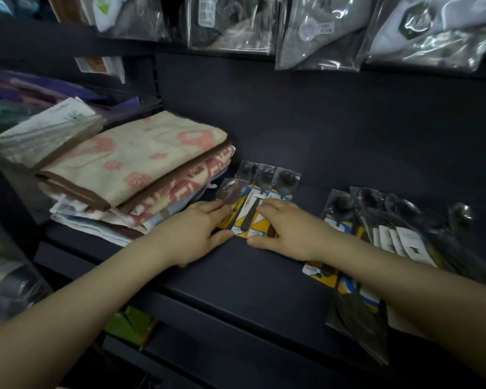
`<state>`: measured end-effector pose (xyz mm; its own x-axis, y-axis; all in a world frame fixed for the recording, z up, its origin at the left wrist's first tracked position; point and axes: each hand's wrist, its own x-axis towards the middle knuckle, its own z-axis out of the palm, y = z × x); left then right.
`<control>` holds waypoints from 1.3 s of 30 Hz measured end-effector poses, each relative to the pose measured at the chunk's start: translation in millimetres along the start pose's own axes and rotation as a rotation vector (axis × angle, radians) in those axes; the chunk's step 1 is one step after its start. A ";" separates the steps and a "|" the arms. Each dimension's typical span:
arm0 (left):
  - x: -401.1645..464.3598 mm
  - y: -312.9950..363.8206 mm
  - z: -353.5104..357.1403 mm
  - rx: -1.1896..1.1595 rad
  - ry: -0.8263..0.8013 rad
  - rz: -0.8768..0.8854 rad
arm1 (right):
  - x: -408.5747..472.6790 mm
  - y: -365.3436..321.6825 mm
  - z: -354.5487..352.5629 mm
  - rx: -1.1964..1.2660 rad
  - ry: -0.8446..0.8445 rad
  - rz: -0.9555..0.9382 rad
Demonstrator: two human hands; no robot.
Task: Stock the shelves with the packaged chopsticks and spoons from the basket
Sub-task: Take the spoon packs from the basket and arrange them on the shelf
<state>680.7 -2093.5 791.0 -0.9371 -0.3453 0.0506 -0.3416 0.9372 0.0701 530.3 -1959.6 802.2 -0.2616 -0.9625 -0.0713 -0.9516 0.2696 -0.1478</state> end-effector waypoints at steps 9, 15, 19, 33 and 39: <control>4.7 0.9 0.4 0.081 0.086 0.023 | 5.6 -16.5 5.2 -0.122 0.116 0.031; 4.1 0.0 5.3 0.131 0.080 0.017 | -7.4 -2.8 -0.4 -0.102 0.031 -0.014; -0.6 6.1 -3.0 0.070 0.135 0.022 | -14.5 4.4 -12.3 -0.018 0.155 0.020; 15.9 70.2 -25.6 -0.316 0.270 0.239 | -20.2 112.4 -34.2 0.411 0.291 0.501; 8.0 77.1 -19.3 -0.561 0.256 0.158 | -31.0 63.0 -82.9 1.145 0.495 0.134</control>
<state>648.3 -2024.9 816.0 -0.9029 -0.2702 0.3344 -0.0457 0.8338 0.5502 465.1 -1915.2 876.9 -0.6138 -0.7666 0.1885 -0.2916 -0.0018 -0.9565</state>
